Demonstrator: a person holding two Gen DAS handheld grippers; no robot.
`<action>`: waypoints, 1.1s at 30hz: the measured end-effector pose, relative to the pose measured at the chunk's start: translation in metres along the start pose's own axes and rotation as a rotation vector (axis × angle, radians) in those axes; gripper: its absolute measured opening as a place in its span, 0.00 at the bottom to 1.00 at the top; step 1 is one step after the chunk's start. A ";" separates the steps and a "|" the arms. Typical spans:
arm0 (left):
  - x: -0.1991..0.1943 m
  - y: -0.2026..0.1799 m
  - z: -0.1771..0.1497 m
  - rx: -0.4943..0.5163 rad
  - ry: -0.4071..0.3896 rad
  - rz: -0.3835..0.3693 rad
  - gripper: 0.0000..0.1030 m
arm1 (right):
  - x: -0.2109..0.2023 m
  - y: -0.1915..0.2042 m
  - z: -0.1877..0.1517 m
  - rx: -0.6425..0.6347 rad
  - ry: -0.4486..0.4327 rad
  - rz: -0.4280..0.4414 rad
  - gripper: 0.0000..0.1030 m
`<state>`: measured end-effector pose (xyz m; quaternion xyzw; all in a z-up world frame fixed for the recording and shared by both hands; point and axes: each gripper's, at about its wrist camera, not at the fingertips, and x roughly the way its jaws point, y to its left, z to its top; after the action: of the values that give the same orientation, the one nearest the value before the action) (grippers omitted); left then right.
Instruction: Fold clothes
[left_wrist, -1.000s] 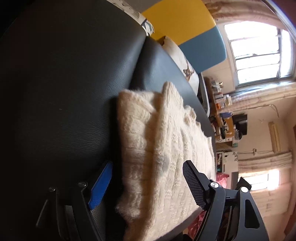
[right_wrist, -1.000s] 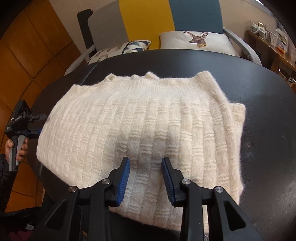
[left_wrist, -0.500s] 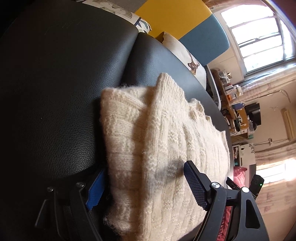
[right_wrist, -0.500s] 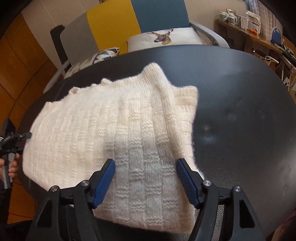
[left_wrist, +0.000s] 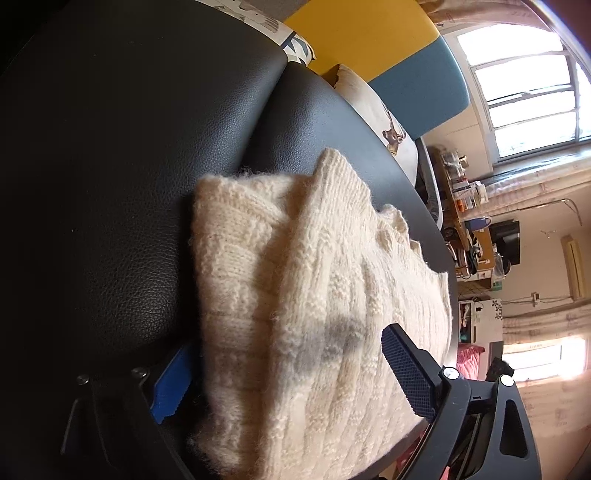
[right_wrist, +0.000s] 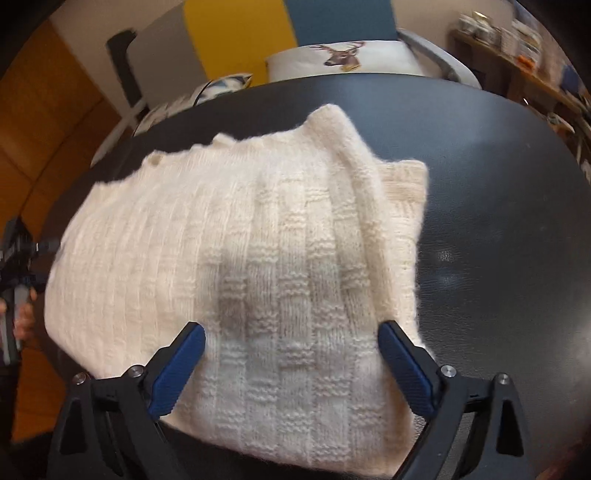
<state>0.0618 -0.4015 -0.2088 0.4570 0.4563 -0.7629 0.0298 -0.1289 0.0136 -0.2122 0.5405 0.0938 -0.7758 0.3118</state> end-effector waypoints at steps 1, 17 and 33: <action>-0.001 0.000 0.000 -0.002 -0.002 -0.004 0.92 | 0.000 0.005 -0.001 -0.029 0.004 -0.023 0.94; -0.012 0.000 -0.007 0.001 0.002 0.027 0.46 | -0.023 0.001 0.025 -0.112 -0.060 0.184 0.93; -0.019 -0.012 -0.014 0.004 -0.137 -0.019 0.16 | 0.006 -0.017 0.032 -0.089 0.040 0.227 0.92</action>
<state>0.0768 -0.3910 -0.1898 0.3994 0.4561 -0.7935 0.0529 -0.1646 0.0096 -0.2079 0.5489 0.0725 -0.7195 0.4193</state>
